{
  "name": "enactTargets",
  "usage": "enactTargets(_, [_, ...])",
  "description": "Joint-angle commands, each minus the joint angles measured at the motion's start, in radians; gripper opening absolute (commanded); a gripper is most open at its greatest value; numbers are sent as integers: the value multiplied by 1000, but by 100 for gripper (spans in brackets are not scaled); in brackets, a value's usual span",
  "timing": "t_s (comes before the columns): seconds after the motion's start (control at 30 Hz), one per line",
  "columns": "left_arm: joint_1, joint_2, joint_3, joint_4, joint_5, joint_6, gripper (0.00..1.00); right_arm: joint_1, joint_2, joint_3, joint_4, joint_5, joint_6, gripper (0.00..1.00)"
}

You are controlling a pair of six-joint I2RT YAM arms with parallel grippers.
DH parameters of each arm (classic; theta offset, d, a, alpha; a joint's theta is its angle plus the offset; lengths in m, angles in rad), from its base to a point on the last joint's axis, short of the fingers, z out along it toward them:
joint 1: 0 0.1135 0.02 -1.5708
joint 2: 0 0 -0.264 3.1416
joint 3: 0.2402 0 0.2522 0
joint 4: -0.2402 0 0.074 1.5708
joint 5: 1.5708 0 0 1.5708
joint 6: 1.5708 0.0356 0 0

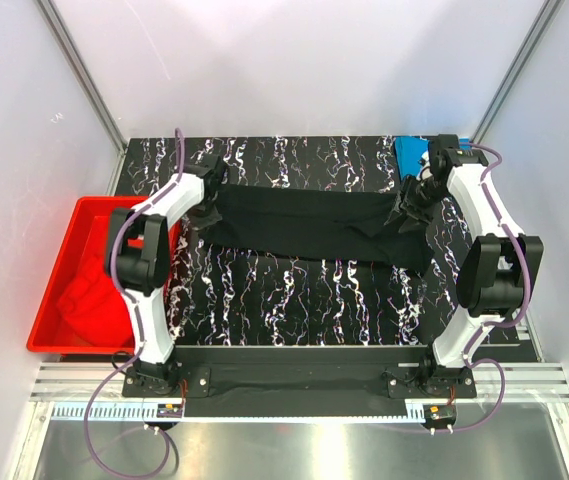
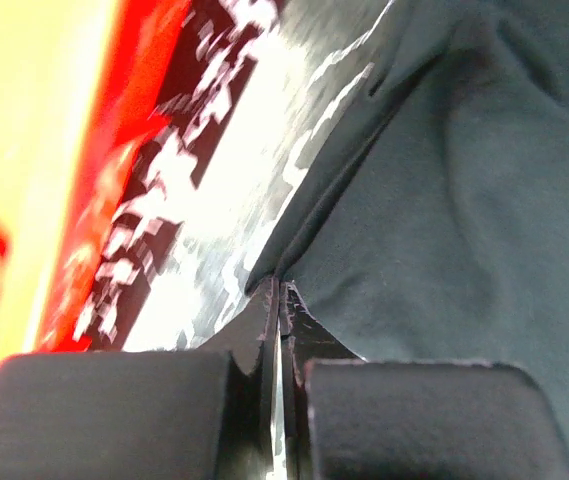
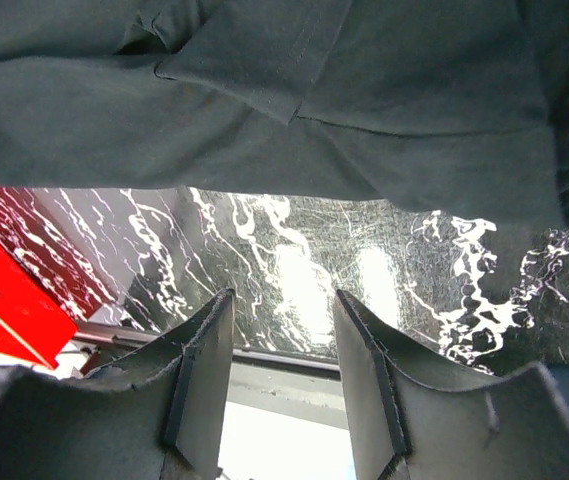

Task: Fold and stack the t-shirts
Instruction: Fold the tshirt

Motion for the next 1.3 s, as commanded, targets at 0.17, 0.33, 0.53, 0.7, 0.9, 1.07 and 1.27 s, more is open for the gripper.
enactTargets(0.17, [-6,-171,-197,-43,-20,-109,0,2,-6,-28,23,-10,-8,51])
enactTargets(0.33, [-60,-229,-305,-26,49,-112,0,2,19,-73,49,-3,-2,51])
enactTargets(0.53, [-106,-302,-342,-41,34,-83,33,1,88,-70,132,-112,21,52])
enactTargets(0.7, [-107,-359,-319,-68,-30,-43,50,2,170,-57,209,-181,69,55])
enactTargets(0.9, [-115,-462,-326,-63,-14,15,50,2,250,-38,257,-157,69,64])
enactTargets(1.07, [-121,-532,-366,-60,12,34,49,2,315,-15,298,-160,103,64])
enactTargets(1.27, [-123,-585,-391,-72,-14,41,48,2,411,143,324,-218,149,62])
